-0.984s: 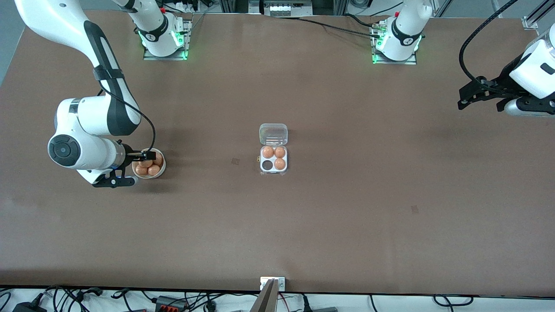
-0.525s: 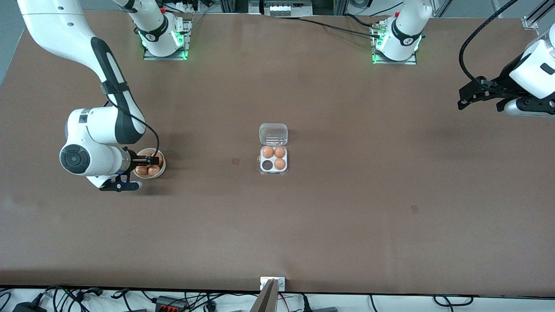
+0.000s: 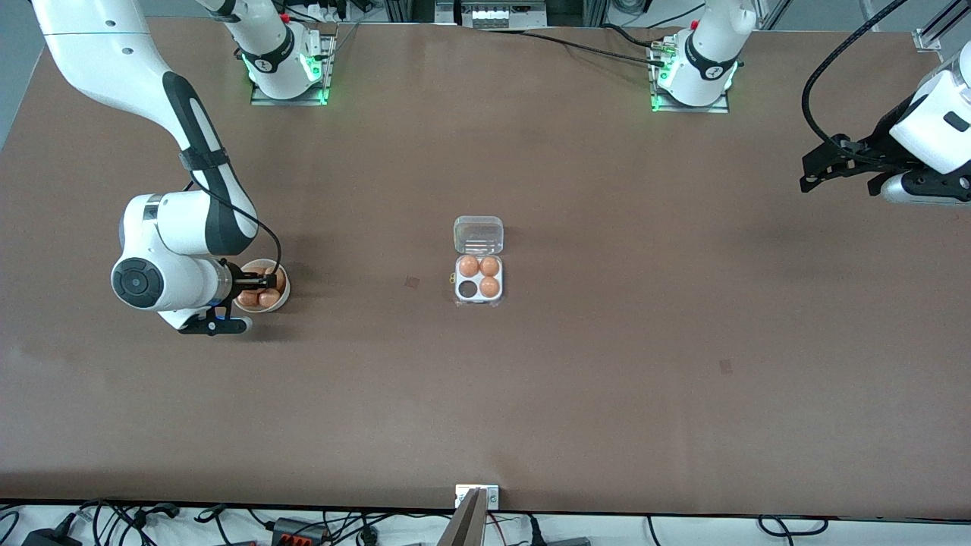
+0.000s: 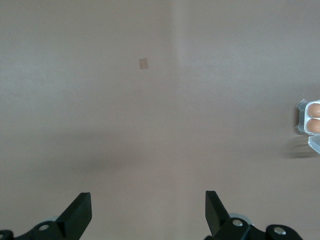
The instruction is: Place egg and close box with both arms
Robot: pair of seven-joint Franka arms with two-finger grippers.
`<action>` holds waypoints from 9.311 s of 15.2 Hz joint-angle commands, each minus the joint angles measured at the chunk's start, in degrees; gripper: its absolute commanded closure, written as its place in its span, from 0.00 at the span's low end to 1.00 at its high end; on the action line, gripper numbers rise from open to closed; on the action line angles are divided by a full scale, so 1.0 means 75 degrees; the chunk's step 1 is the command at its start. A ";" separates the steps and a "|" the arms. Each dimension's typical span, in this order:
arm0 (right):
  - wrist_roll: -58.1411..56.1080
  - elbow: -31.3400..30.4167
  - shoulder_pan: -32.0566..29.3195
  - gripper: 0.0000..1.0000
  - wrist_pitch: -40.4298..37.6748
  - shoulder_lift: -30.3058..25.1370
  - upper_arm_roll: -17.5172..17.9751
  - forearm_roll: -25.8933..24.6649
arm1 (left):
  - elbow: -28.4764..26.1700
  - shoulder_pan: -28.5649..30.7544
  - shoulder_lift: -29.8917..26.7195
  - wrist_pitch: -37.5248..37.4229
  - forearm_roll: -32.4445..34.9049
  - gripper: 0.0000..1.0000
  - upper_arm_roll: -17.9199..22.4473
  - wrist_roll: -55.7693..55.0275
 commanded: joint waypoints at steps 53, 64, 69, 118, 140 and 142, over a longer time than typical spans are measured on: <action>0.4359 0.2704 0.4071 0.00 0.1744 0.1145 0.0473 0.0561 | 0.0239 -0.0052 0.0323 0.0011 0.0009 0.00 -0.0011 -0.0086; 0.2019 0.2704 0.1248 0.00 -0.1139 -0.1013 -0.0055 0.0431 | 0.0239 -0.0040 0.0614 -0.0164 -0.0027 0.00 0.0001 -0.0637; 0.1559 0.2704 0.0543 0.00 -0.1727 -0.1541 -0.0067 0.0431 | 0.0262 -0.0087 0.0697 -0.0481 -0.0038 0.00 0.0001 -0.0613; -0.0833 0.0817 -0.1660 0.00 -0.2149 -0.4026 0.0378 0.0314 | -0.0620 -0.1915 0.5736 0.7394 0.6957 0.99 -0.4572 -0.9004; -0.0775 0.0806 -0.1332 0.00 -0.2864 -0.4354 0.0238 0.0045 | 0.0483 -0.0274 0.5046 -0.0217 0.6501 0.99 -0.7019 -0.3457; -0.0774 0.0794 -0.1333 0.00 -0.2922 -0.4401 0.0249 0.0045 | 0.0858 -0.0239 0.4987 -0.0935 0.6571 0.98 -0.6996 -0.2213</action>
